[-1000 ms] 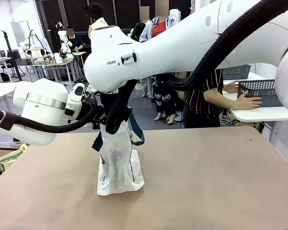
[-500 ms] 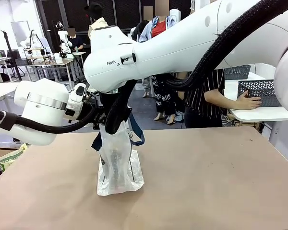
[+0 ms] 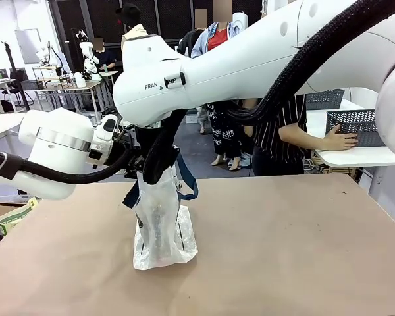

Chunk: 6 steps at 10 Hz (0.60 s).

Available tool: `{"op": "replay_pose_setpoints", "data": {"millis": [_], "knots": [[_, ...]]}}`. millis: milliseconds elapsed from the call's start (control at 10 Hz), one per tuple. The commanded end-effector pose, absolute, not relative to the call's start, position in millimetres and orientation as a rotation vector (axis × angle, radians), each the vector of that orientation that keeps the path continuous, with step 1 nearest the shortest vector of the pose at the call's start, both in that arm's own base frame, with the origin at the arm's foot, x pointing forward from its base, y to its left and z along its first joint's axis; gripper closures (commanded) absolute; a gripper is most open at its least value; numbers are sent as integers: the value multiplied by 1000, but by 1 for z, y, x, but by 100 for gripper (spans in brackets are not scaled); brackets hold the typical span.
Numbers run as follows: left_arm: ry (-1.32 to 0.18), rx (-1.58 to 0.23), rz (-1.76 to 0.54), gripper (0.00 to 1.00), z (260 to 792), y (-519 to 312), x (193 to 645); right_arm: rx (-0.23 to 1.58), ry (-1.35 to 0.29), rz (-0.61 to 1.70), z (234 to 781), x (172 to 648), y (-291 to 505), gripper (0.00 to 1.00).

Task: Transfer purchased items from the store into the shopping bag.
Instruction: Move the Reusable shopping bag to the right side of the table.

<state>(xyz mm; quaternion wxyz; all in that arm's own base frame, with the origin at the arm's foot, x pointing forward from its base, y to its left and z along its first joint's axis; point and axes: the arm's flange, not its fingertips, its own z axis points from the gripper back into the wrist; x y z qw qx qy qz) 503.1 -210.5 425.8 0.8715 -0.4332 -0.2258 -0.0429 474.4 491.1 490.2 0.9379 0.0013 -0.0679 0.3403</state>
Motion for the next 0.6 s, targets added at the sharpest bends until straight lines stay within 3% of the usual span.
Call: {"op": "replay_pose_setpoints", "data": {"millis": [0, 500], "knots": [[-438, -937, -133, 40, 439, -217, 496, -30, -153, 679, 478, 480, 502, 100], [-359, -971, -196, 40, 442, -213, 492, -45, -160, 645, 478, 481, 502, 100]]}}
